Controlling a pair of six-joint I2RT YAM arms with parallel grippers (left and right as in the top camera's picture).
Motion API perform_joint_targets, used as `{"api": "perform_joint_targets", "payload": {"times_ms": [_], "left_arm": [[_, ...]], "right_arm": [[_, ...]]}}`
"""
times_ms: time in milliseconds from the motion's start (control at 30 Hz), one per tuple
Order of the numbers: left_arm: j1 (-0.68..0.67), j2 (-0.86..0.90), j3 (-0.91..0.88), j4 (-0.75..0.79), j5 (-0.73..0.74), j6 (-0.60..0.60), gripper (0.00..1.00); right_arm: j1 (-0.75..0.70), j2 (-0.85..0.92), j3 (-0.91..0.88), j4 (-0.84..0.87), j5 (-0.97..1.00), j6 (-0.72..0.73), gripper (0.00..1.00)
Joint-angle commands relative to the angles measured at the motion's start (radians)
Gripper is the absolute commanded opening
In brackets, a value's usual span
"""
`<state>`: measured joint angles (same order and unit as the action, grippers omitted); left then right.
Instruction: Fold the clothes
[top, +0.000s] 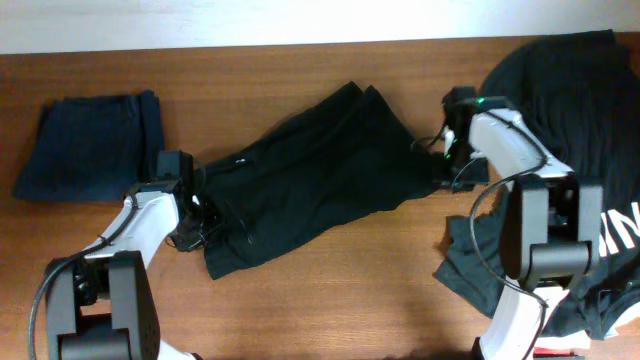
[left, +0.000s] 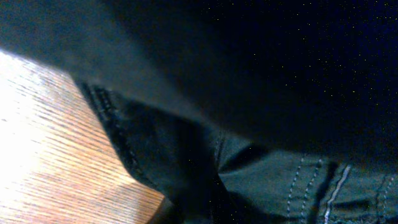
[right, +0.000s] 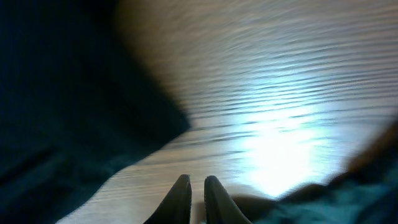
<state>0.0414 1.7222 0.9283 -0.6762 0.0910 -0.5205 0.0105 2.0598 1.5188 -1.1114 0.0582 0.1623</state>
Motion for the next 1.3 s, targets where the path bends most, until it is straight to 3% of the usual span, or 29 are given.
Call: {"api": "perform_joint_targets", "payload": {"times_ms": [0,67,233,400,500,733,967,1133,1267], "left_arm": [[-0.004,0.030,0.036,-0.053,-0.092,0.106,0.01],[-0.004,0.030,0.138,-0.152,-0.142,0.135,0.01],[-0.005,0.030,0.396,-0.442,-0.154,0.157,0.00],[-0.013,0.030,0.587,-0.682,-0.095,0.186,0.00],[-0.071,0.030,0.626,-0.710,-0.083,0.187,0.01],[-0.180,0.030,0.706,-0.769,-0.084,0.186,0.00],[-0.198,0.029,0.901,-0.808,-0.091,0.186,0.00],[-0.198,0.030,0.905,-0.764,-0.088,0.186,0.00],[-0.198,0.030,0.905,-0.764,-0.100,0.186,0.01]], "right_arm": [[-0.047,-0.073,0.117,-0.065,0.023,0.008,0.13],[-0.050,-0.093,0.159,-0.097,-0.050,-0.050,0.13],[-0.007,-0.104,0.155,-0.111,-0.446,-0.224,0.13],[0.132,-0.073,0.103,-0.026,-0.557,-0.259,0.12],[0.252,-0.048,0.034,0.138,-0.706,-0.250,0.12],[0.481,0.043,-0.022,0.374,-0.690,-0.138,0.13],[0.665,0.188,-0.022,0.475,-0.642,-0.094,0.14],[0.699,0.189,0.005,0.517,-0.641,-0.093,0.18],[0.594,0.145,0.108,0.341,-0.568,-0.094,0.22]]}}
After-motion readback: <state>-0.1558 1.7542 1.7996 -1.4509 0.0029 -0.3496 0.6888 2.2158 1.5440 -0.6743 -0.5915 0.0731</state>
